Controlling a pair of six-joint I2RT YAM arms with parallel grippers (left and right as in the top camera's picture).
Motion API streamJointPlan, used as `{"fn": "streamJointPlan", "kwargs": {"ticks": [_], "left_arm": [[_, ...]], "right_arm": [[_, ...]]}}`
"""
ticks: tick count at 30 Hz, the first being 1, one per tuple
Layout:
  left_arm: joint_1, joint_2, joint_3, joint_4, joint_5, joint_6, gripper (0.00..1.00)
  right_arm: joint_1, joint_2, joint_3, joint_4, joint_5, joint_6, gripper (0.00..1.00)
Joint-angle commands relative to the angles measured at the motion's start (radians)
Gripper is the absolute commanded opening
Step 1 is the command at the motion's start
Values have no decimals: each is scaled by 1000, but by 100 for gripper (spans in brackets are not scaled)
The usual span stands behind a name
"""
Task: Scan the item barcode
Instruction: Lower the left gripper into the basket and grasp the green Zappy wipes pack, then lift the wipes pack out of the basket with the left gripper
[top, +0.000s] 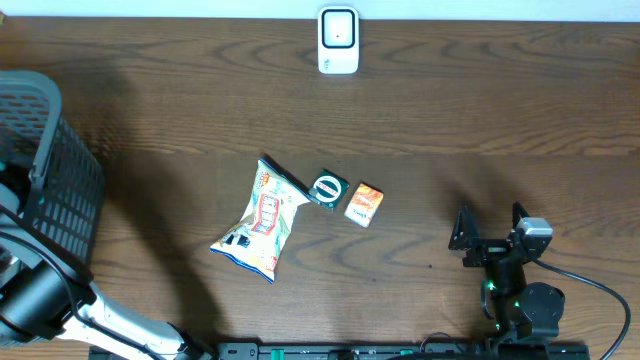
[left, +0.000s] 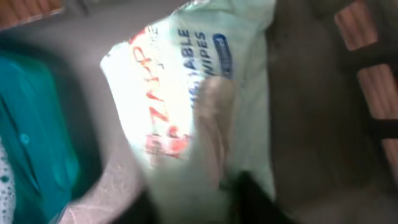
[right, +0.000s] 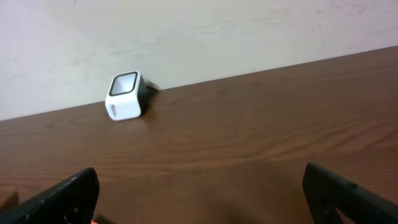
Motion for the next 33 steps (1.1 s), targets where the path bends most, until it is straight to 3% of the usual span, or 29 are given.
{"fn": "streamJointPlan", "kwargs": {"ticks": [1, 11, 21, 33], "left_arm": [[0, 27, -13, -40, 0, 7, 8], [1, -249, -12, -181, 0, -6, 7], [1, -623, -12, -330, 0, -241, 7], [-2, -789, -12, -362, 165, -267, 7]], "right_arm": [[6, -2, -1, -3, -6, -3, 99], [6, -2, -1, -3, -6, -3, 99], [6, -2, -1, -3, -6, -3, 99], [6, -2, -1, -3, -6, -3, 99]]}}
